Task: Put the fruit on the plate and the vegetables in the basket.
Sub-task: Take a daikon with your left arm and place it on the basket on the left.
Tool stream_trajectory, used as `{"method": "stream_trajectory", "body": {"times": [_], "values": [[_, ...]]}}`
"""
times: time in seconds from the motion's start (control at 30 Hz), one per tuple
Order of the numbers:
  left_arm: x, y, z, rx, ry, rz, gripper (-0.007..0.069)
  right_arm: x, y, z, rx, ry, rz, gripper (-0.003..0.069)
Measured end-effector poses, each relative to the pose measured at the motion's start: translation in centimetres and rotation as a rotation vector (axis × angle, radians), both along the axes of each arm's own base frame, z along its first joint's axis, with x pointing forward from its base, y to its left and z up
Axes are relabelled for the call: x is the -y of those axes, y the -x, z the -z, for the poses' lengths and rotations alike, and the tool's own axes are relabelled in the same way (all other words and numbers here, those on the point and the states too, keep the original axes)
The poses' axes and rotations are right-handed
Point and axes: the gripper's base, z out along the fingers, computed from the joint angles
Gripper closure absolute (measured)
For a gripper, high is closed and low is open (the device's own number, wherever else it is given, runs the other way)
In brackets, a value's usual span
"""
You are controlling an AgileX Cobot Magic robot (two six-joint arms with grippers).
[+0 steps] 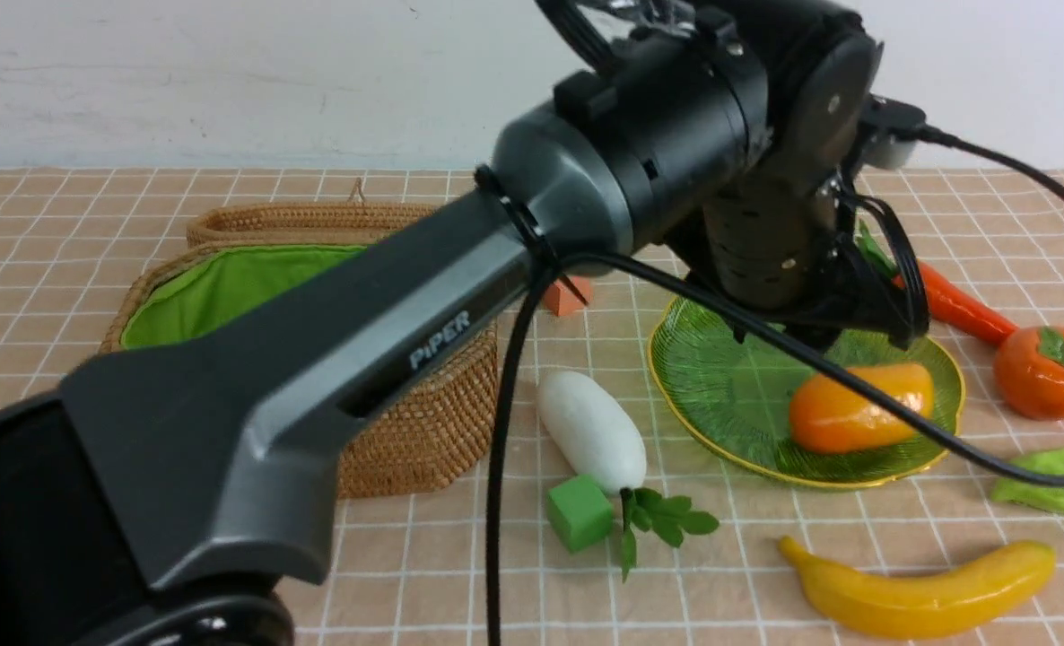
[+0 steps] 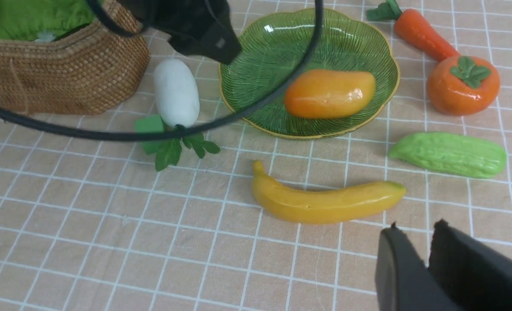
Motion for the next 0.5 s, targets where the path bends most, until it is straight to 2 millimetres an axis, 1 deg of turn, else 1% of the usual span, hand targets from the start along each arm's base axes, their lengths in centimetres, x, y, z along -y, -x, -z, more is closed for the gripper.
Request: {"method": "stream_trajectory", "body": {"times": [0.03,0.07,0.13,0.17,0.23,0.27,0.3,0.37,0.5], "values": [[-0.5,0.1,-0.4,0.014,-0.007,-0.022,0.0342,0.0,0.0,0.0,0.003,-0.001,0.0,0.0533],[-0.6,0.1,-0.4,0.019,-0.017,-0.031,0.0348,0.0,0.0,0.0,0.004,-0.002,0.0,0.0532],[-0.9,-0.1,0.6,0.015,-0.058,-0.067,0.033,0.0,0.0,0.0,0.004,-0.002,0.0,0.0532],[-0.9,-0.1,0.7,0.01,-0.06,-0.07,0.0326,0.0,0.0,0.0,0.004,-0.002,0.0,0.0532],[-1.0,-0.6,3.5,-0.027,-0.125,-0.134,0.0239,0.0,0.0,0.0,-0.002,0.002,-0.001,0.0529],[-1.0,-0.6,3.4,-0.024,-0.127,-0.135,0.0239,0.0,0.0,0.0,-0.003,0.003,-0.001,0.0529],[-1.0,-1.0,5.2,-0.033,-0.173,-0.18,0.0167,0.0,0.0,0.0,-0.003,0.003,-0.001,0.0526],[-1.1,-1.8,7.0,-0.009,-0.228,-0.229,0.0074,0.0,0.0,0.0,-0.002,0.003,-0.001,0.0526],[-1.1,-2.7,9.1,0.008,-0.284,-0.266,0.0006,0.0,0.0,0.0,-0.002,0.003,-0.001,0.0526]]}}
